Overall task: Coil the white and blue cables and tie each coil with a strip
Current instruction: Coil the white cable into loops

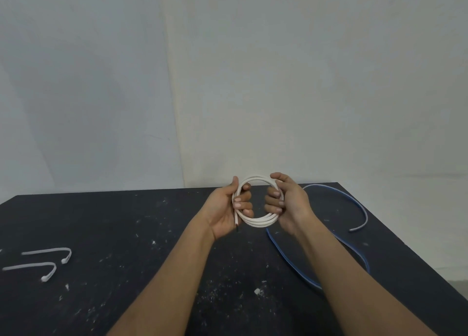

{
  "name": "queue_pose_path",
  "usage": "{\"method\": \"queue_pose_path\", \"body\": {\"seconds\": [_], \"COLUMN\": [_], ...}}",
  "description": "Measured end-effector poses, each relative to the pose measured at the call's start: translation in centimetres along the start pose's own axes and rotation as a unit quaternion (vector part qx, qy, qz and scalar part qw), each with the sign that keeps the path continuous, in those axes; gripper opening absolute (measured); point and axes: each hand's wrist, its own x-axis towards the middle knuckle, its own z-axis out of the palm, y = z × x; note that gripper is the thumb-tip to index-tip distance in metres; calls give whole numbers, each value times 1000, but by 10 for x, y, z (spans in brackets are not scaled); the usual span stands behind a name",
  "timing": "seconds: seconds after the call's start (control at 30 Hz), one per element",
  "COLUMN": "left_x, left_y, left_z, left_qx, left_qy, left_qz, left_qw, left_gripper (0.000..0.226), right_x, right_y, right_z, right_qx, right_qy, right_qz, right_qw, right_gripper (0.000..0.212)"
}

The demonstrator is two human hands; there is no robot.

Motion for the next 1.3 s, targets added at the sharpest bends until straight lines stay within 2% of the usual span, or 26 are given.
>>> {"method": "queue_pose_path", "body": {"seconds": [0.13, 0.23, 0.33, 0.43, 0.53, 0.67, 0.77, 0.87, 1.0, 1.1, 1.2, 1.3], "left_x": [-1, -1, 3, 9, 8, 8, 7, 7, 10, 12, 12, 11], "left_y": [6, 6, 2, 0, -1, -2, -2, -3, -3, -2, -1, 2], "left_z": [2, 2, 3, 3, 2, -1, -1, -1, 2, 4, 5, 4], "left_qx": [73, 99, 65, 9, -34, -27, -15, -16, -6, -11, -16, -8], "left_qy": [19, 29, 67, 97, 66, 54, 51, 62, 95, 114, 121, 124], "left_qz": [4, 9, 43, 78, 47, 22, 28, 41, 61, 69, 71, 65], "left_qw": [997, 995, 995, 992, 996, 998, 998, 997, 994, 991, 990, 990], "left_gripper": [45, 48, 46, 46, 54, 57, 42, 42, 40, 39, 40, 39], "right_x": [-2, -1, -2, -5, -3, 2, 3, 4, 3, 0, 1, 2], "right_y": [-1, 0, 3, 13, 17, 17, 19, 19, 21, 22, 20, 21], "right_z": [-2, -3, -2, 0, -2, -4, -2, 1, 5, 7, 6, 3], "right_qx": [-75, -83, -50, 12, 143, 161, 124, 69, -86, -160, -206, -232], "right_qy": [-12, -17, -19, -30, -14, 28, 35, 47, 110, 125, 123, 113], "right_qz": [-8, -12, -8, 40, 72, 53, 48, 44, -66, -122, -114, -101], "right_qw": [997, 996, 999, 999, 987, 985, 990, 996, 988, 972, 964, 961], "right_gripper": [36, 33, 19, 21, 23, 22, 24, 26, 24, 21, 11, 12]}}
